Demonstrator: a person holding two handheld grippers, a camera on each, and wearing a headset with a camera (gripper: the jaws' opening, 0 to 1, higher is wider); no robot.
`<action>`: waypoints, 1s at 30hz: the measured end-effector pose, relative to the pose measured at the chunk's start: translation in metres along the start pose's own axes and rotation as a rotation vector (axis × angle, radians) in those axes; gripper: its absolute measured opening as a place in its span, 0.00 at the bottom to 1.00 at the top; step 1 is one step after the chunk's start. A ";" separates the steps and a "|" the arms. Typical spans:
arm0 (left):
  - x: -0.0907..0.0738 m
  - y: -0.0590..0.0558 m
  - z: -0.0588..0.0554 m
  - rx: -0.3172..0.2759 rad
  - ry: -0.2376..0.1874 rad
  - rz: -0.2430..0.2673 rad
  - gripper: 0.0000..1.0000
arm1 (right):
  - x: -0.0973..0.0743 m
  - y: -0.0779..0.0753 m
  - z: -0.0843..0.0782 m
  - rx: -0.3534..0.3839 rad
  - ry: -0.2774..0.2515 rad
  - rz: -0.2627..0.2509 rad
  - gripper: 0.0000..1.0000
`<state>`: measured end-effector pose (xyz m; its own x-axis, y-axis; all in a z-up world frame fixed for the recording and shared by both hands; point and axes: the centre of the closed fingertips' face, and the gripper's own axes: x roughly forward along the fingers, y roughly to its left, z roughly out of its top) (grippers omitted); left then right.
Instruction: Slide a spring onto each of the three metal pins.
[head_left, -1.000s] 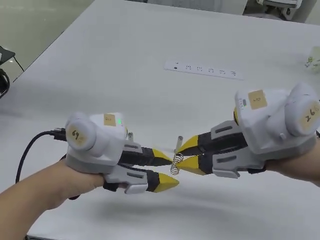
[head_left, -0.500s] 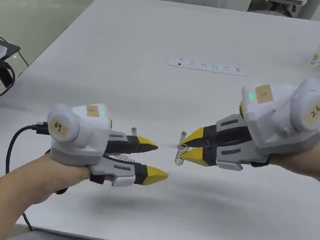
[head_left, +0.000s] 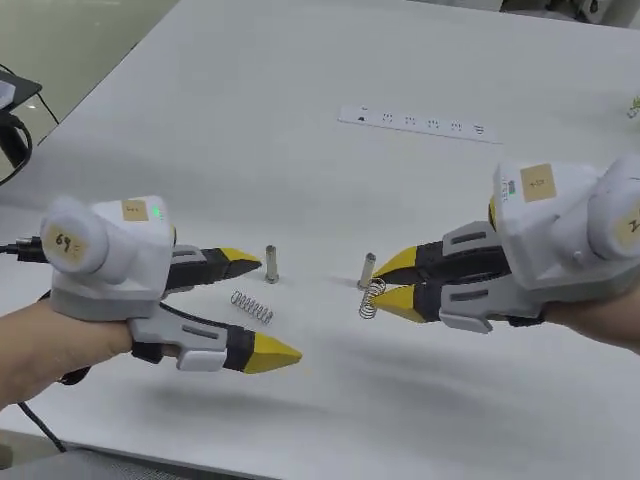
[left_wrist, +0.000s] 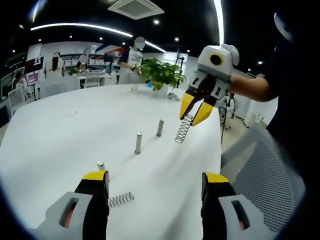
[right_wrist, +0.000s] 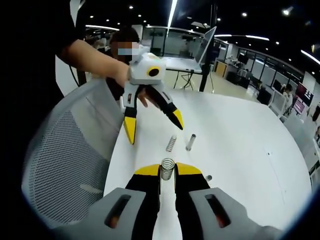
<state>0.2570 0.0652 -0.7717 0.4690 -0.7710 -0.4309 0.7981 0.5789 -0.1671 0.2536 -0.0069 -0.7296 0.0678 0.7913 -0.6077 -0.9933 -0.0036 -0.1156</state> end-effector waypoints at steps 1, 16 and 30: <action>-0.001 0.003 -0.002 -0.003 0.001 0.009 0.72 | 0.000 -0.001 0.000 0.000 -0.001 -0.005 0.07; -0.020 0.031 -0.002 -0.035 -0.050 0.099 0.98 | -0.006 -0.020 -0.017 0.058 0.005 -0.086 0.07; -0.024 0.035 -0.001 -0.049 -0.056 0.115 0.98 | -0.004 -0.024 -0.024 0.055 0.022 -0.100 0.07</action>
<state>0.2734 0.1038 -0.7681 0.5779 -0.7112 -0.4002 0.7191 0.6757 -0.1625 0.2796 -0.0242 -0.7431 0.1683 0.7725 -0.6123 -0.9851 0.1088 -0.1335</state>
